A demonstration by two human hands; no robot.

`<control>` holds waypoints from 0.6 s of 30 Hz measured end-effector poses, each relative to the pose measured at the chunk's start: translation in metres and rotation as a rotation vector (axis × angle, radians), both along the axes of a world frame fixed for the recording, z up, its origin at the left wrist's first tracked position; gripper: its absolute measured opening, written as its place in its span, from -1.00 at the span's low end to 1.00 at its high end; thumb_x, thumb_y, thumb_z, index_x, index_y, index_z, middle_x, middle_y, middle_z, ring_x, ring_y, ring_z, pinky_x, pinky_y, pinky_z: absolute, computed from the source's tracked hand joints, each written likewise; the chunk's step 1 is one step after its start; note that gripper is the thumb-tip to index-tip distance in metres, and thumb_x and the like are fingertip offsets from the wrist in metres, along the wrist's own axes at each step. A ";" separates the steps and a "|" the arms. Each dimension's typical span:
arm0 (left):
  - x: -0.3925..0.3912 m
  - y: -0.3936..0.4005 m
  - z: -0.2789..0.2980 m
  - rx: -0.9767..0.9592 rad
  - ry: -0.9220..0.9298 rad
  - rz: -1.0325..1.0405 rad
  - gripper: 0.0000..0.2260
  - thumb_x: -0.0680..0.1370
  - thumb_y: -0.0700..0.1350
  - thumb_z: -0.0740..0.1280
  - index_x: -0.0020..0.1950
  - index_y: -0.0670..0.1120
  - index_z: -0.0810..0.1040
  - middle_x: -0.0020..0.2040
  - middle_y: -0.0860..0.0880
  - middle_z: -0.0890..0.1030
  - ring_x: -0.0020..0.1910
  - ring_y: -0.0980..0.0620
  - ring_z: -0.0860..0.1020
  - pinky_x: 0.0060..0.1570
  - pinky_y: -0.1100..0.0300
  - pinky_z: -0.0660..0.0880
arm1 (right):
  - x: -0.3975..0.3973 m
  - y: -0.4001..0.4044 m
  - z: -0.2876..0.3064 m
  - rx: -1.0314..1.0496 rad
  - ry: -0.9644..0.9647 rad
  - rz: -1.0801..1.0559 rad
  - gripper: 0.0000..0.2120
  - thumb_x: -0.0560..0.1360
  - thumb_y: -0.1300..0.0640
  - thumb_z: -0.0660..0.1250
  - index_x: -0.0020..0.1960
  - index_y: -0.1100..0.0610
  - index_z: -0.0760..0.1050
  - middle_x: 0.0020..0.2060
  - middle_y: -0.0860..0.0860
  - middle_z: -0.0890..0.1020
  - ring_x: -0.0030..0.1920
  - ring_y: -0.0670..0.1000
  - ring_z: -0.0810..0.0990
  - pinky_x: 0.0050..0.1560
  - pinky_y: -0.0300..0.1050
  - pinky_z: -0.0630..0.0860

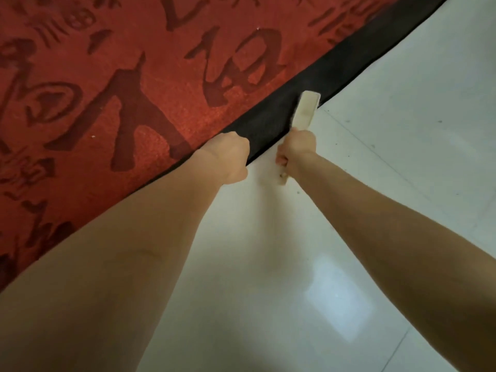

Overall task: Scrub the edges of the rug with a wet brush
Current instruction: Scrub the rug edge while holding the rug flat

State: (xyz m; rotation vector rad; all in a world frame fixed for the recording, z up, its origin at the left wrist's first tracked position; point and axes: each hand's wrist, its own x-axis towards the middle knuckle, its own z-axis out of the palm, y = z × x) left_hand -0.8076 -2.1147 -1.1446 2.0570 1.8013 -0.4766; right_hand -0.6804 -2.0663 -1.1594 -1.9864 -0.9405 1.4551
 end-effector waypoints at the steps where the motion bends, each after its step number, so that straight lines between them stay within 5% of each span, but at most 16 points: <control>1: 0.000 -0.001 0.001 0.015 0.007 -0.005 -0.73 0.46 -0.23 0.24 0.11 -0.18 0.61 -0.04 -0.14 0.62 -0.08 -0.14 0.58 -0.21 0.08 0.44 | -0.005 -0.012 -0.001 -0.023 0.058 0.034 -0.67 0.65 0.21 0.05 -0.30 0.11 0.23 -0.49 0.06 0.31 -0.61 0.01 0.26 -0.59 -0.22 0.17; 5: -0.003 0.000 -0.006 0.031 0.016 -0.005 -0.77 0.48 -0.21 0.24 0.09 -0.17 0.58 0.03 -0.14 0.60 -0.08 -0.12 0.55 -0.19 0.09 0.40 | -0.004 -0.044 -0.006 -0.092 0.050 0.241 -0.65 0.65 0.12 0.08 -0.30 0.14 0.26 -0.49 0.07 0.34 -0.59 0.01 0.30 -0.55 -0.22 0.21; 7: -0.001 -0.003 -0.006 0.011 0.045 -0.008 -0.73 0.46 -0.23 0.23 0.12 -0.17 0.58 0.05 -0.13 0.60 -0.07 -0.12 0.56 -0.20 0.11 0.41 | 0.012 -0.002 -0.004 -0.021 -0.087 0.154 -0.69 0.62 0.23 0.07 -0.31 0.15 0.24 -0.46 0.10 0.37 -0.55 0.05 0.33 -0.57 -0.23 0.22; 9: 0.005 -0.003 0.002 0.001 0.074 -0.007 -0.92 0.48 -0.26 0.22 -0.14 -0.19 0.50 -0.14 -0.10 0.55 -0.17 -0.08 0.52 -0.25 0.12 0.37 | 0.024 0.034 0.005 0.036 -0.129 0.013 -0.70 0.59 0.29 0.03 -0.31 0.17 0.26 -0.43 0.11 0.38 -0.55 0.06 0.34 -0.61 -0.21 0.22; 11: 0.018 0.006 0.018 0.039 0.109 0.006 -0.82 0.50 -0.25 0.22 -0.29 -0.13 0.34 -0.26 -0.04 0.44 -0.28 -0.02 0.43 -0.28 0.12 0.34 | 0.021 0.028 0.000 0.046 -0.155 0.068 -0.68 0.59 0.29 0.03 -0.33 0.19 0.27 -0.45 0.12 0.38 -0.56 0.07 0.34 -0.61 -0.21 0.23; 13: 0.027 0.024 0.026 0.098 0.118 -0.039 -0.93 0.53 -0.22 0.21 -0.14 -0.12 0.46 -0.08 -0.08 0.51 -0.14 -0.07 0.50 -0.19 0.09 0.39 | 0.014 -0.003 -0.010 -0.003 -0.052 0.144 -0.65 0.63 0.19 0.05 -0.33 0.19 0.28 -0.51 0.10 0.36 -0.59 0.04 0.31 -0.57 -0.20 0.21; 14: 0.029 0.033 0.019 0.104 0.084 -0.043 -0.83 0.55 -0.20 0.20 0.10 -0.12 0.52 0.14 -0.11 0.53 0.06 -0.12 0.54 -0.09 0.06 0.43 | 0.014 -0.015 -0.011 -0.034 0.016 0.153 -0.64 0.65 0.14 0.05 -0.31 0.18 0.29 -0.54 0.07 0.34 -0.60 0.01 0.28 -0.56 -0.21 0.19; 16: 0.032 0.046 0.007 0.007 0.047 -0.061 -0.55 0.60 -0.18 0.16 0.50 -0.11 0.30 0.54 -0.14 0.24 0.42 -0.16 0.35 0.24 0.00 0.40 | 0.021 -0.004 -0.011 -0.052 0.118 0.141 -0.65 0.66 0.11 0.06 -0.29 0.14 0.26 -0.61 0.02 0.31 -0.64 -0.04 0.23 -0.59 -0.26 0.15; 18: 0.038 0.049 0.000 -0.024 0.016 -0.094 -0.50 0.62 -0.18 0.12 0.58 -0.12 0.17 0.60 -0.15 0.06 0.50 -0.17 0.22 0.40 -0.02 0.29 | 0.031 0.034 -0.010 -0.058 0.187 0.033 -0.67 0.66 0.15 0.04 -0.29 0.10 0.19 -0.65 -0.03 0.25 -0.65 -0.08 0.16 -0.60 -0.33 0.09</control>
